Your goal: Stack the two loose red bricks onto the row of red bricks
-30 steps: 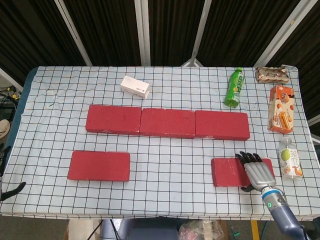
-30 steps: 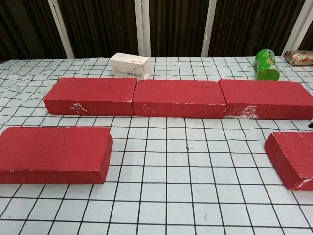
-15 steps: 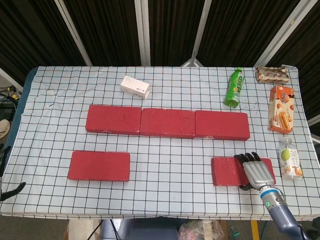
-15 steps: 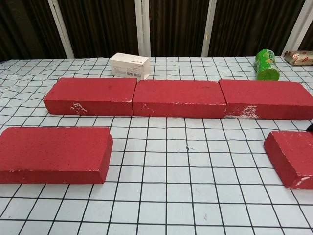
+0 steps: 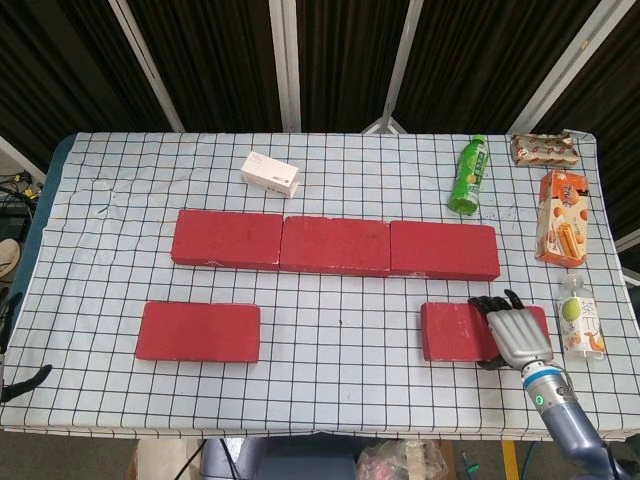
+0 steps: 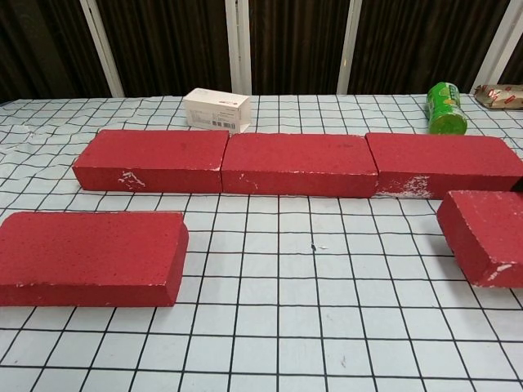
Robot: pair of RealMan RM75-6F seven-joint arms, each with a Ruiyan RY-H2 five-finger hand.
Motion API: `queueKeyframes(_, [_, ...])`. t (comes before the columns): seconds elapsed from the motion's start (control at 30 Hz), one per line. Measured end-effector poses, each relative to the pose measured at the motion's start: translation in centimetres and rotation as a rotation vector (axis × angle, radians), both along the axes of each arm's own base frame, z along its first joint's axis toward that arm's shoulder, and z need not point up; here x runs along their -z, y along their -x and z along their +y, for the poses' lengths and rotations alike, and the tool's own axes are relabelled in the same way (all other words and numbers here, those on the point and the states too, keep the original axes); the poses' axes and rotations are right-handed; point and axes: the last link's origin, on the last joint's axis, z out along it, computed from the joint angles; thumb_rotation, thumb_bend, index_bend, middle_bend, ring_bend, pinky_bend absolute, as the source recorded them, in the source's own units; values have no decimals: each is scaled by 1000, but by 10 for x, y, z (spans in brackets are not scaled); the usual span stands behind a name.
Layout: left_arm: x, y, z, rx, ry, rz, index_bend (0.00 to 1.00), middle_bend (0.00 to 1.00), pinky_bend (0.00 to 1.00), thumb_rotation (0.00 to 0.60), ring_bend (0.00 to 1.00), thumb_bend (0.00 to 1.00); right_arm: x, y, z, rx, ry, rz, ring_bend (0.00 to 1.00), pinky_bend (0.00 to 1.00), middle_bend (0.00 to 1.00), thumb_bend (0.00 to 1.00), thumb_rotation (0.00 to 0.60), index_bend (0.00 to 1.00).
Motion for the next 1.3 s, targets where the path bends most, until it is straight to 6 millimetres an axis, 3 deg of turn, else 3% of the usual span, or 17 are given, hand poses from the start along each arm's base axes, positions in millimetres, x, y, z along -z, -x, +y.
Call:
queueKeyframes(0.27, [0,1,2,-10,3,0,85,0,148,600,7,0,-23,-43,-35,-55,19,-7,174,0,240,154,600,236])
queueKeyframes(0.5, [0,5,7,-36,-5,5,85,0,149,600,8,0,-27,-93,-86,-65,-31,-20,174,0,241,154,600,236])
queueKeyframes(0.67, [-2,7,10,-59,-23,9,85,0,150,600,8,0,-20,-131,-128,-49,-53,-23,174,0,241,154,600,236])
queueKeyframes(0.9, [-4,9,12,-81,-54,18,85,0,150,600,8,0,9,-184,-190,-16,-84,-11,174,0,241,153,600,236])
queueKeyframes(1.1, [-3,10,13,-100,-61,27,84,0,150,600,8,0,39,-190,-214,25,-123,21,174,0,241,154,600,236])
queueKeyframes(1.3, [-2,11,15,-109,-62,35,84,0,150,600,8,0,53,-184,-217,34,-133,26,174,0,243,153,600,236])
